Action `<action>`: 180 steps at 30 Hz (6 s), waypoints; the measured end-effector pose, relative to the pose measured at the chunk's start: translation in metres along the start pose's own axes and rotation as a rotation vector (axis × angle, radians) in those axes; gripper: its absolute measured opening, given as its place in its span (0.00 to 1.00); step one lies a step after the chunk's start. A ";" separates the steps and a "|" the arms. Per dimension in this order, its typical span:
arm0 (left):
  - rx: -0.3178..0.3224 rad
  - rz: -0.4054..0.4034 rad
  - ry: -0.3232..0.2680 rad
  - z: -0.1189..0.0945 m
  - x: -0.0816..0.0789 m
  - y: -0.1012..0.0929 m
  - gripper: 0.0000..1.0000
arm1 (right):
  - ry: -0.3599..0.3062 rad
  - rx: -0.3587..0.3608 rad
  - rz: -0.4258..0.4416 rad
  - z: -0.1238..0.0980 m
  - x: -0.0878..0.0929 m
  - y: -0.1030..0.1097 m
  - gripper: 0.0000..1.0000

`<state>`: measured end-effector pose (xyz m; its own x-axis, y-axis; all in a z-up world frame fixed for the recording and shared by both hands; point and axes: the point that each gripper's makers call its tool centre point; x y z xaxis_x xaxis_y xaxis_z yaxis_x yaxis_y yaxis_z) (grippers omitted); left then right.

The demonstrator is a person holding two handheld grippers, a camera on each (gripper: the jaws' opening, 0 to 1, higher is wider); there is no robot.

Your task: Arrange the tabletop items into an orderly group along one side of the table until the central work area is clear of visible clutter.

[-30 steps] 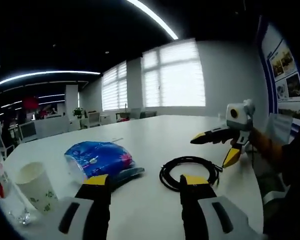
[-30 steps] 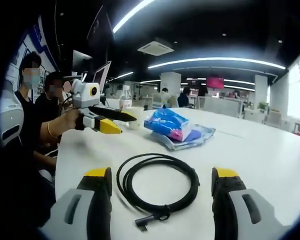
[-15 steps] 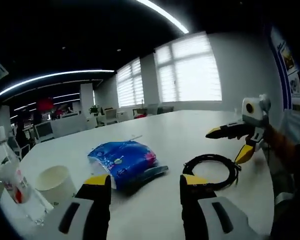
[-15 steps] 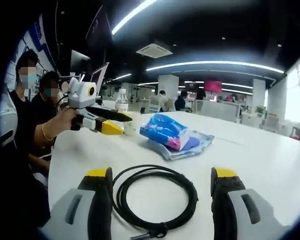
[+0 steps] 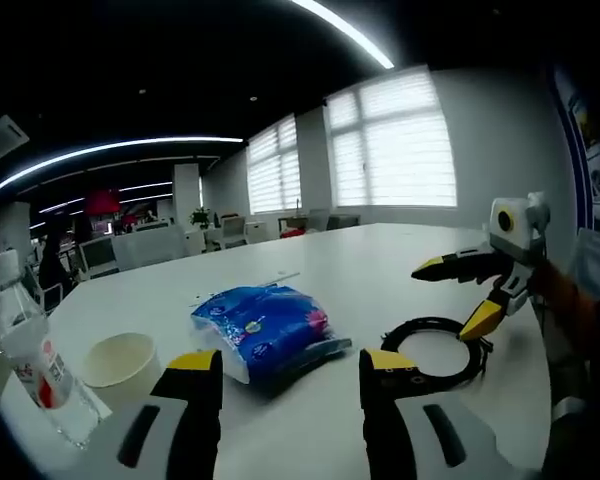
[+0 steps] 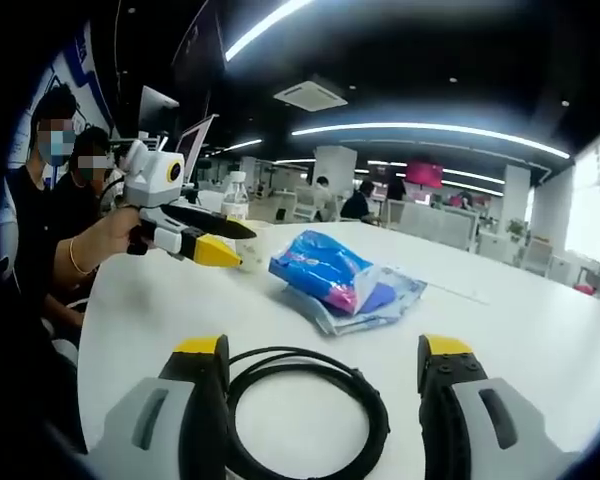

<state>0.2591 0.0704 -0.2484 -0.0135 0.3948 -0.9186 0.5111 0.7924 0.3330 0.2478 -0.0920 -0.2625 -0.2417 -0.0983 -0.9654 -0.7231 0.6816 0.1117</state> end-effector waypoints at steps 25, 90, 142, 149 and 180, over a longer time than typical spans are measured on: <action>-0.040 -0.067 0.015 0.010 -0.003 0.021 0.54 | 0.013 0.004 -0.044 0.043 -0.012 0.005 0.69; -0.187 -0.181 0.148 0.053 0.032 0.048 0.16 | 0.042 0.136 0.208 0.137 -0.013 -0.033 0.18; -0.141 -0.120 0.035 0.041 -0.005 0.023 0.00 | 0.012 0.125 0.183 0.088 -0.027 -0.035 0.00; -0.141 -0.115 0.003 0.041 -0.021 0.013 0.00 | 0.003 0.140 0.150 0.066 -0.038 -0.036 0.00; -0.088 -0.128 -0.048 0.083 -0.057 -0.024 0.00 | -0.057 0.249 0.191 0.019 -0.055 -0.086 0.00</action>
<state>0.3188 -0.0099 -0.2219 -0.0319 0.2668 -0.9632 0.4309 0.8732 0.2277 0.3351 -0.1312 -0.2238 -0.3160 0.0850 -0.9449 -0.4856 0.8411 0.2381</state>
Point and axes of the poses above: the point that each gripper's makers call its tool centre point, and the gripper's own axes: z roughly forward along the fingers, y roughly to its left, x roughly out of its underside, and after that the axes turned 15 degrees about z, right-handed
